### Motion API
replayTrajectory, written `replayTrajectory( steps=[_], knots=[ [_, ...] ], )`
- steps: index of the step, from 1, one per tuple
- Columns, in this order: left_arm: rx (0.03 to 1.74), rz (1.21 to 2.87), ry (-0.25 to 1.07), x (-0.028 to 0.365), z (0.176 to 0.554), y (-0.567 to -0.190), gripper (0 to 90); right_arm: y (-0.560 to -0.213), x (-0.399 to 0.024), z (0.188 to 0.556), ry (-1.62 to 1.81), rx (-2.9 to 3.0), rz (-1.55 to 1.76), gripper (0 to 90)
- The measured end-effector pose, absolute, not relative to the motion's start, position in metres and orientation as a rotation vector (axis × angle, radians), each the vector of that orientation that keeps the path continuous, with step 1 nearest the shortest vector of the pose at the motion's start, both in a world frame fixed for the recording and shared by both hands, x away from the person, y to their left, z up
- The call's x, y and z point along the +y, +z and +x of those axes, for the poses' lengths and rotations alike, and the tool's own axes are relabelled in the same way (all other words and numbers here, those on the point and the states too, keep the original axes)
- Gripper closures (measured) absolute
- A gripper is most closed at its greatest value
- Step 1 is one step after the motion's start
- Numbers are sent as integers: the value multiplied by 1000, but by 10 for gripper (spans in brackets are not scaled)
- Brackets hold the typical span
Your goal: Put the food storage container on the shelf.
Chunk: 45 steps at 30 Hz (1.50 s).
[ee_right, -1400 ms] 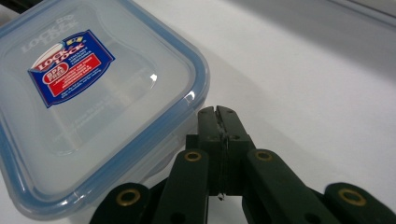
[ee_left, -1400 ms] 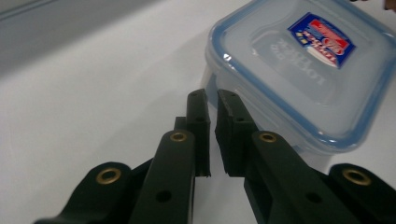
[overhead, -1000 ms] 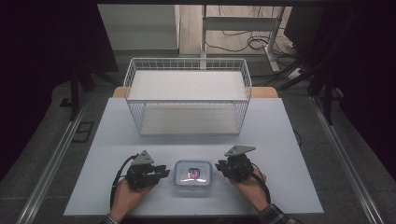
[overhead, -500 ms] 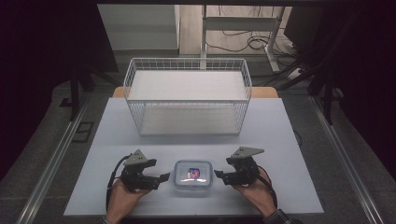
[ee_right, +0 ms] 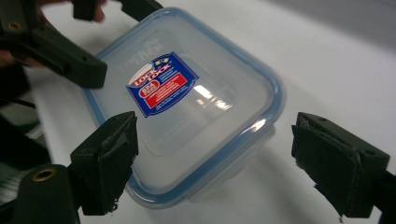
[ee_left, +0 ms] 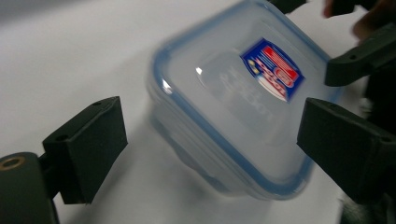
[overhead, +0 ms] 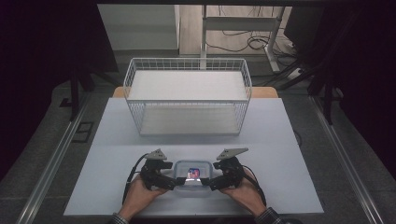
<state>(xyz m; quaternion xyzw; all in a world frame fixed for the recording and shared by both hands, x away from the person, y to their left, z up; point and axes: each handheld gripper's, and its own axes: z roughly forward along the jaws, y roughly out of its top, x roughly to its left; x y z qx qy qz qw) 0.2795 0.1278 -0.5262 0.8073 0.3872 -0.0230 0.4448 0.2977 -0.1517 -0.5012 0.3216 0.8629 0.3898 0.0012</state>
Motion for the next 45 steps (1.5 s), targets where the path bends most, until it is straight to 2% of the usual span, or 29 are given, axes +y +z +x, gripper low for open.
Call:
replayTrajectory(
  steps=[1,4,7,8,9,10,11,12,18,27,32,45],
  knots=[
    [955,2000,-94,128,280,-528,80,-501,-152,298,1224,2709,1010,147],
    [945,1982,-205,129,279,-531,164,-508,-155,300,1280,2790,1092,163],
    [938,2015,-223,129,274,-529,212,-512,-156,299,1285,2839,1128,172],
    [934,2023,-226,132,270,-527,244,-511,-159,296,1293,2840,1140,223],
    [934,2023,-226,132,270,-527,274,-511,-159,296,1293,2840,1140,223],
    [938,2003,-233,137,267,-526,274,-510,-160,295,1305,2828,1144,264],
    [937,1995,-236,139,266,-526,346,-506,-164,293,1314,2814,1130,342],
    [941,1994,-247,140,266,-526,361,-504,-166,292,1323,2805,1132,395],
    [925,1909,-315,154,264,-528,548,-506,-184,293,1471,2841,1227,568],
    [957,1806,-398,161,269,-537,575,-511,-188,295,1568,2805,1295,582],
    [960,1743,-375,165,272,-532,584,-508,-190,297,1660,2732,1324,593],
    [929,1750,-300,165,278,-505,587,-483,-188,304,1725,2636,1246,589]
  ],
)
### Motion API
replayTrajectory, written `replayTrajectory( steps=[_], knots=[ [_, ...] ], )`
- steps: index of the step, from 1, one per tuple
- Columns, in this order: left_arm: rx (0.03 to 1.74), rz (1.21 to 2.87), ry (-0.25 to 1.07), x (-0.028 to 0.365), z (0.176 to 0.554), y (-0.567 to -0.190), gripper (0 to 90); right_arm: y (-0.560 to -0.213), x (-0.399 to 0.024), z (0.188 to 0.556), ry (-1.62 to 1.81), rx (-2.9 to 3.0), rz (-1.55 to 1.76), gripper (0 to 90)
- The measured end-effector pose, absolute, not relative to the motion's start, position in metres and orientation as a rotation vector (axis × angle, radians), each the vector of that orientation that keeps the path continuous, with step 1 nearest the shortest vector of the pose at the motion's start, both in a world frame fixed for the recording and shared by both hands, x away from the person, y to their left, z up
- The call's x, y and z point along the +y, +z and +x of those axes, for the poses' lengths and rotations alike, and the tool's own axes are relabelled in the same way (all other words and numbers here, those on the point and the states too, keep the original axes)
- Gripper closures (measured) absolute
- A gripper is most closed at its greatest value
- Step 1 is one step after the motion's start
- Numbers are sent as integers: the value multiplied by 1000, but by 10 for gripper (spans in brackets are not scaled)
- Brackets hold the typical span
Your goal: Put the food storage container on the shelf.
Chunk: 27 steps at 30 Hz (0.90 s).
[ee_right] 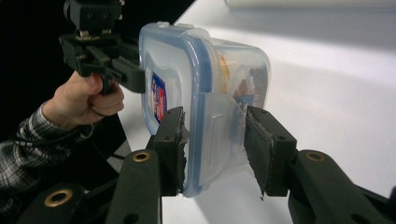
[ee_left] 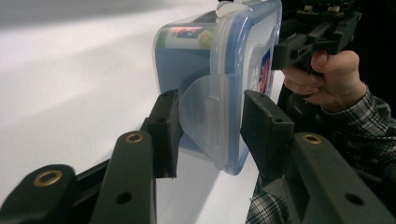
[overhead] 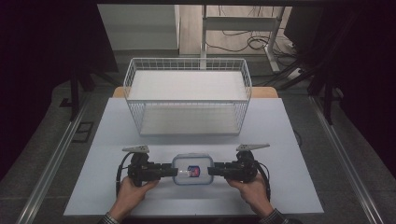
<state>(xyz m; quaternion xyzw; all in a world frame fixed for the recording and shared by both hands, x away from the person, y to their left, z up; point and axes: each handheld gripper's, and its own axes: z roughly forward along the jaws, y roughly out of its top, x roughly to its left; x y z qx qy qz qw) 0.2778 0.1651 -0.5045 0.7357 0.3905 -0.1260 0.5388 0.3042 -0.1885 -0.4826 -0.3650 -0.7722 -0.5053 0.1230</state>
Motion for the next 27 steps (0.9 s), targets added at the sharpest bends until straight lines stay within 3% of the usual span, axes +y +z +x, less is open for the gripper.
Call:
replayTrajectory(
  steps=[27],
  knots=[
    [920,1673,-164,187,314,-429,590,-413,-168,357,-1614,-2247,-968,589]
  ],
)
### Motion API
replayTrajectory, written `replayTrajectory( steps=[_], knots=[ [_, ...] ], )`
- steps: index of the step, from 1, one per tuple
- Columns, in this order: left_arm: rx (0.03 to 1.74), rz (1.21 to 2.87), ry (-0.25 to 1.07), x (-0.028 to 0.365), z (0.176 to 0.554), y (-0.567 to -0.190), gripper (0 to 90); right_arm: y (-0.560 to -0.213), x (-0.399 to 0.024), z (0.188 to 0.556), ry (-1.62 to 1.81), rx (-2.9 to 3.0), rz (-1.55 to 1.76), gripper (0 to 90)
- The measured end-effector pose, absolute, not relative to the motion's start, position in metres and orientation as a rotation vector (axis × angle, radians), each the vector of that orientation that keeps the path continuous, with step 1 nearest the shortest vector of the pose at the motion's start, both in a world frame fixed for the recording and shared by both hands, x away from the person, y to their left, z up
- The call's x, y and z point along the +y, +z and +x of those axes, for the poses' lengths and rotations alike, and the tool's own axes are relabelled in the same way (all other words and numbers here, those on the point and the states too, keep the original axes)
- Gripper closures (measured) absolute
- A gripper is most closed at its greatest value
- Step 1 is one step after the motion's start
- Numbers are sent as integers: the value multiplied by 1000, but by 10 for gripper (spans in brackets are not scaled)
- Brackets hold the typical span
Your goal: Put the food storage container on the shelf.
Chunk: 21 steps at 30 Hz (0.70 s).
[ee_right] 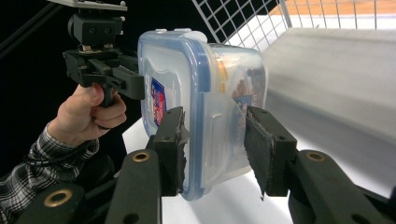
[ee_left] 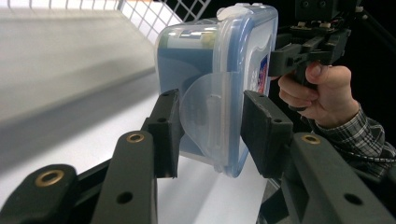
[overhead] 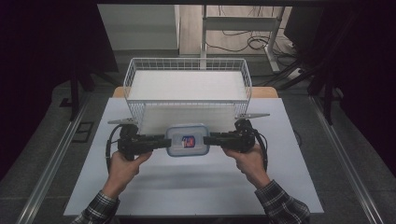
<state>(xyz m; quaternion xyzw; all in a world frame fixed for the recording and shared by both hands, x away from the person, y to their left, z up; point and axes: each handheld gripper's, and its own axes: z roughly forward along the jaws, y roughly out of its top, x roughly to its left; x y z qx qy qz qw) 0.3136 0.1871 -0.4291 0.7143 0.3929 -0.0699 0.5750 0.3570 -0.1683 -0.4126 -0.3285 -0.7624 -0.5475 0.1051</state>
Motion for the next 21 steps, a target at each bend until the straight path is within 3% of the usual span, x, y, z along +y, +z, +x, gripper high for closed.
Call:
replayTrajectory(
  steps=[21],
  knots=[
    [911,1636,-84,193,364,-356,590,-346,-160,408,-1726,-2236,-953,583]
  ],
)
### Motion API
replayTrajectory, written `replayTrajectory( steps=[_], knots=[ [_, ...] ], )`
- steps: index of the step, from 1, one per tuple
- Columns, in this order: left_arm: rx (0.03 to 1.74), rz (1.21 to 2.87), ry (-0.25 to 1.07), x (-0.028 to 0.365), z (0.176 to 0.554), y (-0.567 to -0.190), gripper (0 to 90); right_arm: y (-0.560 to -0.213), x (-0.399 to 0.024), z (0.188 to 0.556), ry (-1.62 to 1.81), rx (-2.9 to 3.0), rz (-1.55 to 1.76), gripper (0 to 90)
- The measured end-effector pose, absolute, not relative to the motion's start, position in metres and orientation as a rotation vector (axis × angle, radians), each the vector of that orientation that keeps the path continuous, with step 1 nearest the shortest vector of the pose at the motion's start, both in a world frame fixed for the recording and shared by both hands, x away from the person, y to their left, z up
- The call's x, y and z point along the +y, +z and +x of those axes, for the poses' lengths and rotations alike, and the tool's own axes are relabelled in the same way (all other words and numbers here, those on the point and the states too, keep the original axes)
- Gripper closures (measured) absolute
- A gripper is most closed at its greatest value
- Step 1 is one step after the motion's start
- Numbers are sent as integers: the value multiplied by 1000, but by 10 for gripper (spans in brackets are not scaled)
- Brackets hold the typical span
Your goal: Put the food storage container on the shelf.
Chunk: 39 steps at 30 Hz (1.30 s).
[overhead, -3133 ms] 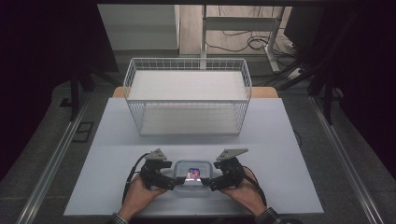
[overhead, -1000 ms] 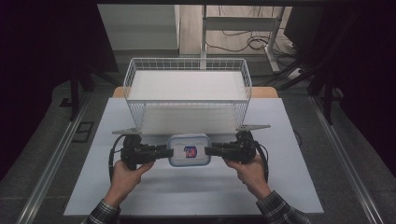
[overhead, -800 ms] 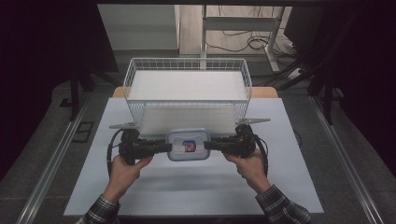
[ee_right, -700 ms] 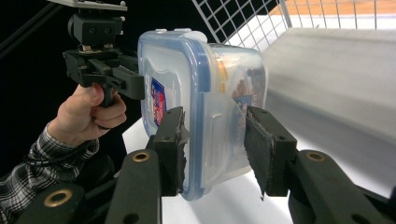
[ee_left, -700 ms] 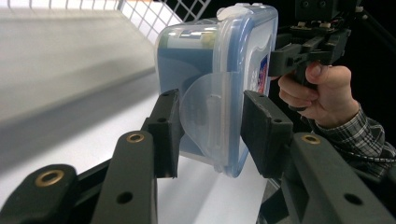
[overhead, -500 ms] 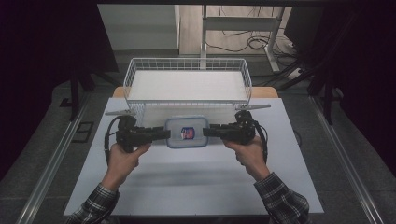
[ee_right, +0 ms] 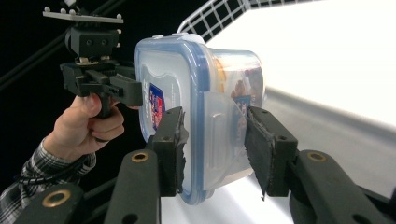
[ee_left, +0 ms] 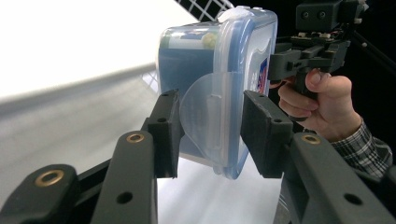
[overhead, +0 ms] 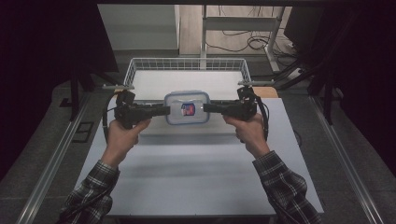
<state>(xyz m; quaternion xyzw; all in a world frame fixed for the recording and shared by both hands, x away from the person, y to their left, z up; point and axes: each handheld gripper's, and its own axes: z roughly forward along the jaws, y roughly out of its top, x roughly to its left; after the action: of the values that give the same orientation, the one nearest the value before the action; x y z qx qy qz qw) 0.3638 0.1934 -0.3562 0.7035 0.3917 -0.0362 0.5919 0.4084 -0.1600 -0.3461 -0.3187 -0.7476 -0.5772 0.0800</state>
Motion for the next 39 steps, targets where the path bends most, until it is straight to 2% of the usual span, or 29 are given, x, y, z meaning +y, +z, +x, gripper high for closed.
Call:
replayTrajectory(
  steps=[11,19,26,30,31,39],
  knots=[
    [929,1624,-81,195,412,-328,582,-316,-156,451,-1761,-2226,-986,582],
    [992,1607,-109,192,442,-338,570,-323,-156,477,-1730,-2210,-1065,582],
    [1019,1587,-143,192,453,-349,564,-332,-155,490,-1688,-2202,-1106,579],
    [1010,1608,-118,190,454,-346,556,-333,-155,492,-1686,-2198,-1111,563],
    [1011,1639,-86,188,453,-344,546,-331,-154,491,-1673,-2249,-1134,577],
    [1042,1641,-69,189,458,-346,497,-329,-145,489,-1624,-2365,-1160,598]
  ],
)
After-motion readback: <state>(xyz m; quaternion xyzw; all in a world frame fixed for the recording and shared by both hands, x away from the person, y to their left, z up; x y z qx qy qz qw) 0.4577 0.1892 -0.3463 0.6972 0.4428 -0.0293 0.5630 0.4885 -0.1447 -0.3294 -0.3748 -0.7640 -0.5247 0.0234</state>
